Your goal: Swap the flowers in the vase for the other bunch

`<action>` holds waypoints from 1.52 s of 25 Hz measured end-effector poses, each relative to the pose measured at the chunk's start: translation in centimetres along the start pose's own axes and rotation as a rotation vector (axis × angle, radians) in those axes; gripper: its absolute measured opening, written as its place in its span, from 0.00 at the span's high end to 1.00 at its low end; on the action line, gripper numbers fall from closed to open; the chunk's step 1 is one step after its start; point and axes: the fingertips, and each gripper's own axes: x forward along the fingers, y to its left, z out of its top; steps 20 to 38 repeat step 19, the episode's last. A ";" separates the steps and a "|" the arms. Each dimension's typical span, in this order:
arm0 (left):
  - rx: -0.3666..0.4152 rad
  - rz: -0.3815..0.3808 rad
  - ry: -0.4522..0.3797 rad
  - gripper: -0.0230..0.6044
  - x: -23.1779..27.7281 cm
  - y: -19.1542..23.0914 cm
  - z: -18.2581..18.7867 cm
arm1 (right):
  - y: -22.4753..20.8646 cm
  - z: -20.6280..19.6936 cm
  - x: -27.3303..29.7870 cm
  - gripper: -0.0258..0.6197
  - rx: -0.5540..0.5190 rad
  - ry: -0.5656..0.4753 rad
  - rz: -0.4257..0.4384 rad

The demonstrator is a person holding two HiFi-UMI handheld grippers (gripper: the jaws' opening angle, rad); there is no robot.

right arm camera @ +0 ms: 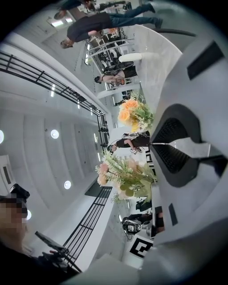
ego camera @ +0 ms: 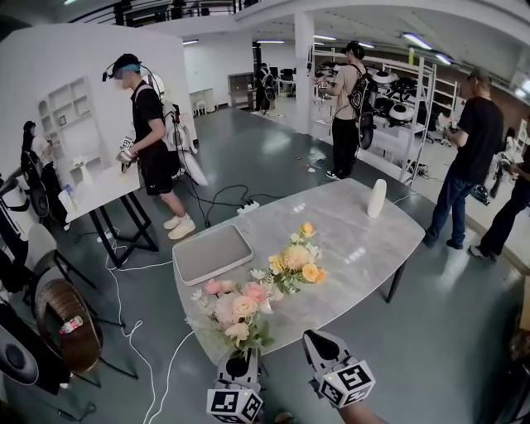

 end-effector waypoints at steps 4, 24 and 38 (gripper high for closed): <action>0.004 0.008 -0.006 0.85 -1.1 -0.9 -0.1 | 0.4 -0.1 -1.4 0.92 -0.003 0.005 0.006; -0.013 0.011 0.001 0.85 -6.4 -6.1 -1.3 | 1.1 -1.3 -9.3 0.92 0.032 0.023 -0.008; -0.013 0.011 0.001 0.85 -6.4 -6.1 -1.3 | 1.1 -1.3 -9.3 0.92 0.032 0.023 -0.008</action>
